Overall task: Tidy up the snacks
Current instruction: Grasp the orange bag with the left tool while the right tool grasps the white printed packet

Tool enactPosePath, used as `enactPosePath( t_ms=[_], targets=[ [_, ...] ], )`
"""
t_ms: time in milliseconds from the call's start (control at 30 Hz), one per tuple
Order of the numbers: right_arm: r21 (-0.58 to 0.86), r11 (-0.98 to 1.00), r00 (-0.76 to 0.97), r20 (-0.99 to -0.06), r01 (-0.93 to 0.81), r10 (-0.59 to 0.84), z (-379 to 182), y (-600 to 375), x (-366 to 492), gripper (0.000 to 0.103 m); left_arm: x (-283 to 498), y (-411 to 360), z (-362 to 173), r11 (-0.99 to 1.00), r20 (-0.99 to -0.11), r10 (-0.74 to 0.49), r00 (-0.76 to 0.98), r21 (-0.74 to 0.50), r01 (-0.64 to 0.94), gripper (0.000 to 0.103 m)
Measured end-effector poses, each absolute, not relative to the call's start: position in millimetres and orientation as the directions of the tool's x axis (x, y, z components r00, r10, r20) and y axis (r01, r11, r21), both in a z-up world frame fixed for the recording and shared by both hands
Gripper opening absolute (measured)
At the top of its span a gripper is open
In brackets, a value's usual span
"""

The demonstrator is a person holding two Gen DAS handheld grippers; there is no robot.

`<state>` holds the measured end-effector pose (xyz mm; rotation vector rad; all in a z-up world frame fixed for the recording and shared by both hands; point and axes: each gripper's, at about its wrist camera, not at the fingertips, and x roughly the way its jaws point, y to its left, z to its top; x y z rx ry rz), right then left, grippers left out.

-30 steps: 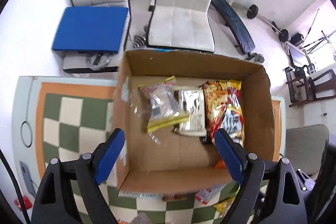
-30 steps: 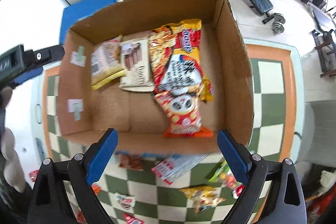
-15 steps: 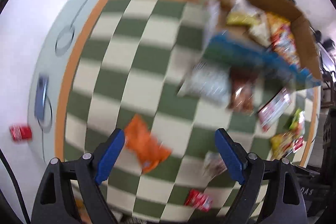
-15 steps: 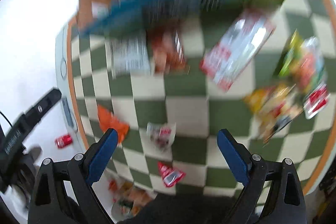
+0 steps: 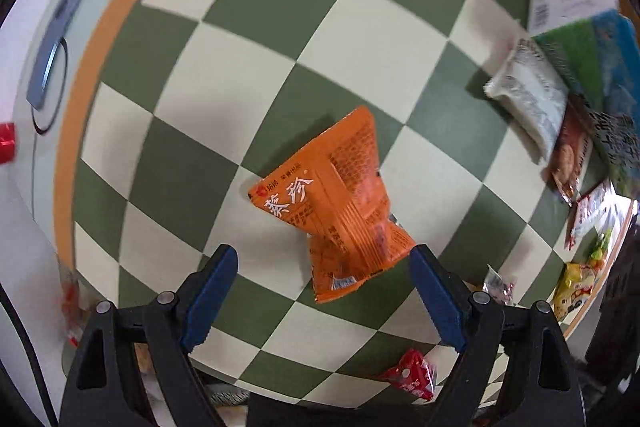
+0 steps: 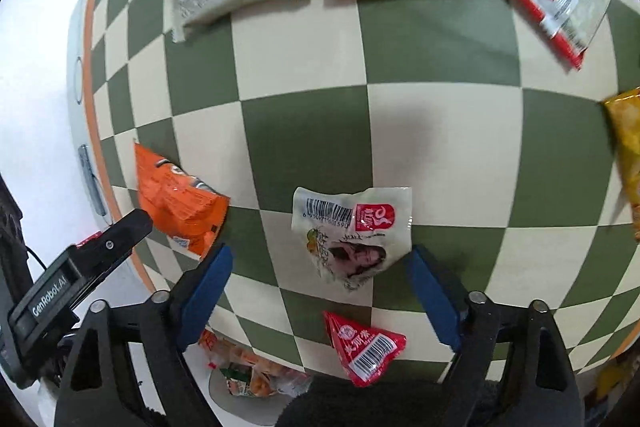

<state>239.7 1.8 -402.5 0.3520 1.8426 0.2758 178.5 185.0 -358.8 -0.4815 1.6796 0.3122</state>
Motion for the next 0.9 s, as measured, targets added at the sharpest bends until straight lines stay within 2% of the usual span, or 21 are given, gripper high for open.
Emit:
enactPosePath(
  t_ms=[200, 333, 433, 500, 633, 767, 900],
  targets=[
    [0.328, 0.937, -0.28, -0.894, 0.12, 0.35, -416, 4, 237, 0.076, 186, 190, -381, 0.85, -0.972, -0.192, -0.133, -0.097, -0.517, 0.087],
    [0.324, 0.939, -0.272, -0.898, 0.121, 0.345, -418, 6, 234, 0.076, 187, 194, -394, 0.837, -0.972, -0.195, -0.134, -0.094, -0.538, 0.087],
    [0.317, 0.941, -0.258, -0.905, 0.119, 0.337, -418, 8, 233, 0.072, 187, 195, -396, 0.84, -0.976, -0.18, -0.123, -0.087, -0.536, 0.062],
    [0.307, 0.945, -0.255, -0.91, 0.115, 0.327, -417, 11, 232, 0.068, 188, 192, -395, 0.85, -0.978, -0.171, -0.12, -0.085, -0.52, 0.052],
    [0.279, 0.956, -0.241, -0.926, 0.087, 0.292, -414, 11, 227, 0.057, 187, 176, -387, 0.898, -0.99, -0.088, -0.113, -0.03, -0.439, 0.051],
    [0.278, 0.959, -0.213, -0.935, 0.061, 0.285, -411, 10, 219, 0.054, 184, 156, -381, 0.937, -0.995, -0.023, -0.1, 0.013, -0.348, 0.05],
    [0.281, 0.959, -0.193, -0.94, 0.035, 0.283, -407, 10, 212, 0.054, 180, 144, -374, 0.958, -0.996, -0.01, -0.084, 0.015, -0.288, 0.049]
  ],
)
